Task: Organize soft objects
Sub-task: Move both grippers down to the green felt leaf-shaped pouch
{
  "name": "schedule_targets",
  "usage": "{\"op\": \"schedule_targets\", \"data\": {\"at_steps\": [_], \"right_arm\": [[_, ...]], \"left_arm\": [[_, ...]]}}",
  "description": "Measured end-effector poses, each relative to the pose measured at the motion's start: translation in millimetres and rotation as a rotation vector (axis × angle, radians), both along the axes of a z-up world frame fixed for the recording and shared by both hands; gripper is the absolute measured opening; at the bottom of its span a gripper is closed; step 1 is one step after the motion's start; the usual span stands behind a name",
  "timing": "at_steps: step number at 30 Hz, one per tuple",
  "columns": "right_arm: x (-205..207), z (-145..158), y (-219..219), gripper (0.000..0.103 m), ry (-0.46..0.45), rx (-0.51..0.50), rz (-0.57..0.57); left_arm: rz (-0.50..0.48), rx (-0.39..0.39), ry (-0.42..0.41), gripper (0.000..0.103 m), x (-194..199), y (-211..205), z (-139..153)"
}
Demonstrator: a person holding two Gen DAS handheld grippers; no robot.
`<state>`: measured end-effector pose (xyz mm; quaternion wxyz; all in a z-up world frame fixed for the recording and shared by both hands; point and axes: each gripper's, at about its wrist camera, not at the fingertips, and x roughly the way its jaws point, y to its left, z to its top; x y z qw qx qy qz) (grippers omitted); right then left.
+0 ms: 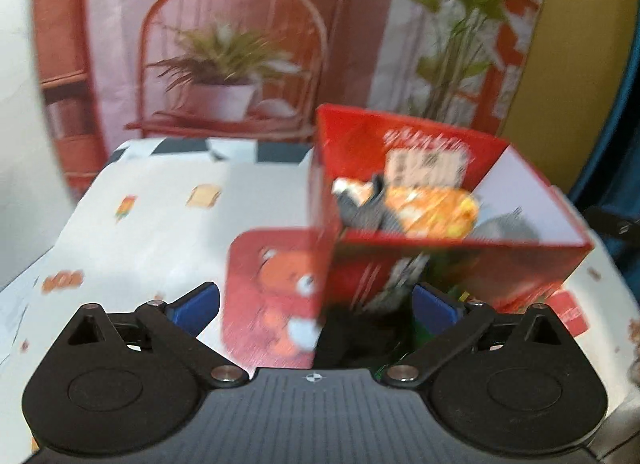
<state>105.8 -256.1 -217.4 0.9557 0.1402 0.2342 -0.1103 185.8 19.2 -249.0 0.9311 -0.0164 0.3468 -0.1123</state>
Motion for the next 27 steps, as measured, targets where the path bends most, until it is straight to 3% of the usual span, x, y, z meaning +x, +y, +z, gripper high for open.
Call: {"op": "schedule_targets", "data": {"at_steps": [4, 13, 20, 22, 27], "right_arm": [[-12.6, -8.7, 9.5, 0.103, -0.012, -0.002, 0.043], [-17.1, -29.4, 40.2, 0.103, 0.034, -0.024, 0.107], [-9.7, -57.0, 55.8, 0.101, 0.112, -0.019, 0.179], [-3.9, -64.5, 60.1, 0.097, 0.145, -0.037, 0.205], [13.4, -79.7, 72.2, 0.078, 0.212, -0.056, 0.310]], "left_arm": [[0.035, 0.004, 0.007, 0.103, -12.0, 1.5, -9.9], [-0.069, 0.017, -0.007, 0.097, -17.9, -23.9, -10.6], [-0.114, -0.044, 0.052, 0.067, -14.8, -26.3, -23.0], [-0.127, -0.065, 0.075, 0.060, -9.9, -29.6, -26.4], [-0.155, -0.159, 0.139, 0.059, 3.4, -39.0, -37.0]]}}
